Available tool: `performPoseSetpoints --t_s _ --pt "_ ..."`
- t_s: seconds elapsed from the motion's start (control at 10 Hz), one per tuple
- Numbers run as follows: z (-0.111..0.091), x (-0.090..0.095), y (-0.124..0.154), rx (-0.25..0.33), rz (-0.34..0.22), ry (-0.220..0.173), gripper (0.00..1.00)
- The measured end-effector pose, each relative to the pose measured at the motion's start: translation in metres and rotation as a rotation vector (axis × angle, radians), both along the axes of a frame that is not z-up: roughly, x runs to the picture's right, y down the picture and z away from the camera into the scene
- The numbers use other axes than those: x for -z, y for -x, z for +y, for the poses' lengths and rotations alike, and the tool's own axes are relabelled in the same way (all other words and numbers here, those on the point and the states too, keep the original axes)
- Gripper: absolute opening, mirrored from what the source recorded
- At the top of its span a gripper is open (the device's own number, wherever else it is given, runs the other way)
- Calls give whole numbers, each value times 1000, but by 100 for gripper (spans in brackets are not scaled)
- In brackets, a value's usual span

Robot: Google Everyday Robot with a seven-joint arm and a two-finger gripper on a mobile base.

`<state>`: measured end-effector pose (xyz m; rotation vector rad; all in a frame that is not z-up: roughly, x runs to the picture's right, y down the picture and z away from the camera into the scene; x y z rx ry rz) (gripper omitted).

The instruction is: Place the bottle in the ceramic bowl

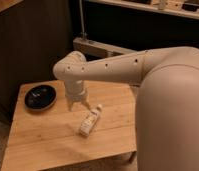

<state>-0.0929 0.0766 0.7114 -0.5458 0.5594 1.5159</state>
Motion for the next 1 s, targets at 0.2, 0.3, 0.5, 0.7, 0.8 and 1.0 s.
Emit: performPoseSetpoints --t_s 0.2,0.3,0.5,0.7,0.8,1.0 --pt "-23 -17 -22 -68 50 -17 65" --pt "-30 -26 -38 -122 77 -20 65" --pt "-26 -40 -66 -267 70 -25 65" --pt "-3 -56 -86 -393 60 -16 65" --pt "4 -59 -94 -426 66 -10 65" --pt "12 -69 -93 -464 69 8 65"
